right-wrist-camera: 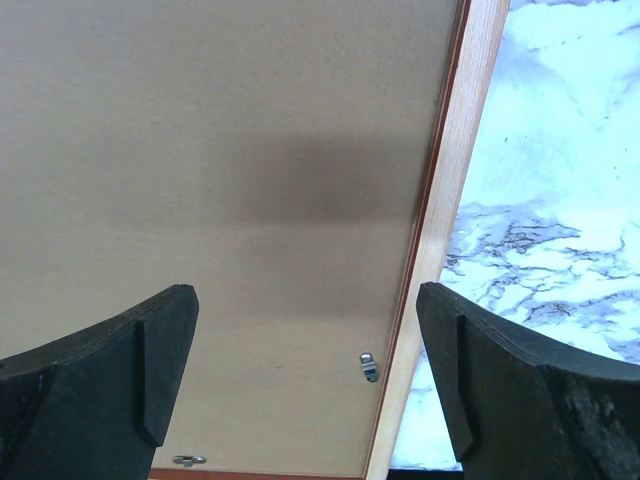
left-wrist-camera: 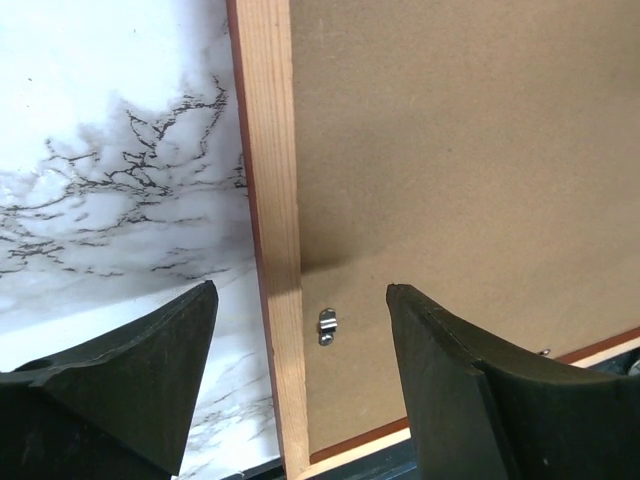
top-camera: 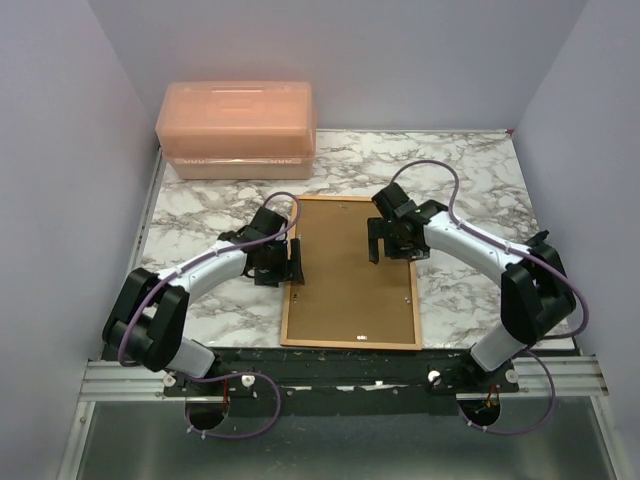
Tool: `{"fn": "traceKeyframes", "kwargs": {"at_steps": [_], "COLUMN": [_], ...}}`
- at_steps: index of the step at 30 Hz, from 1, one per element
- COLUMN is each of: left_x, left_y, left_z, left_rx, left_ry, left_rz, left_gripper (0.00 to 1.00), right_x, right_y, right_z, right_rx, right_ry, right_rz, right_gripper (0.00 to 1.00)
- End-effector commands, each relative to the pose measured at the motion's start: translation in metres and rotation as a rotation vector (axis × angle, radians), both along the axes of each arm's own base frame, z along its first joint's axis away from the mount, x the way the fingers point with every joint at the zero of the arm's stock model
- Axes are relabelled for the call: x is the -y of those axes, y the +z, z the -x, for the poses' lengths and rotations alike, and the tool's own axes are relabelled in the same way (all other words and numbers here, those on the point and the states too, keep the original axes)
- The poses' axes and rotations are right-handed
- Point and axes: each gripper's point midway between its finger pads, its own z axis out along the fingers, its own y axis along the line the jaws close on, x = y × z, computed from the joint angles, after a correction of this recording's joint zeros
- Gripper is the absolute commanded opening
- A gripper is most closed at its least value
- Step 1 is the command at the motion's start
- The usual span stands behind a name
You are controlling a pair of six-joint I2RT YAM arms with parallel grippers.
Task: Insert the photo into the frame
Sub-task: Place the photo frame item in the photo frame, then install the photo frame at the center of the board.
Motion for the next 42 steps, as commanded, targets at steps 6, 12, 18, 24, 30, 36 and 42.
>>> {"fn": "traceKeyframes", "kwargs": {"at_steps": [6,12,18,24,30,36,42], "left_x": [-0.013,-0.011,0.013,0.046,0.032,0.007,0.007], "left_y": [0.007,-0.006,-0.003,0.009,-0.002,-0.015,-0.024], "left_z": [0.015,0.028,0.03,0.031,0.034,0.034,0.029], "left_rx": [0.016,-0.03,-0.046,-0.045,-0.046,-0.044,-0.053], "left_ry": [-0.002,-0.007,-0.038,-0.096,-0.077,-0.031,-0.023], "left_rz": [-0.026,-0.007,0.072,0.14,0.035,-0.097,-0.135], "left_gripper": [0.73,0.72,0.69,0.69,0.69,0.63,0.51], "right_x": [0.022,0.044,0.039,0.045,0.051,0.045,0.044], "right_y": [-0.002,-0.031,-0.039,-0.036,-0.041,-0.045,-0.048], "right_z": [0.001,0.016,0.019,0.012,0.01,0.009,0.011], "right_rx": [-0.007,-0.063,-0.068,-0.057,-0.067,-0.081,-0.095], "right_ry": [-0.116,-0.187,-0.208,-0.228,-0.241,-0.23,-0.223], "right_rz": [-0.215,-0.214,-0.312,-0.342,-0.331,-0.358,-0.361], "right_gripper": [1.0,0.99,0.98,0.98,0.98,0.98,0.98]}}
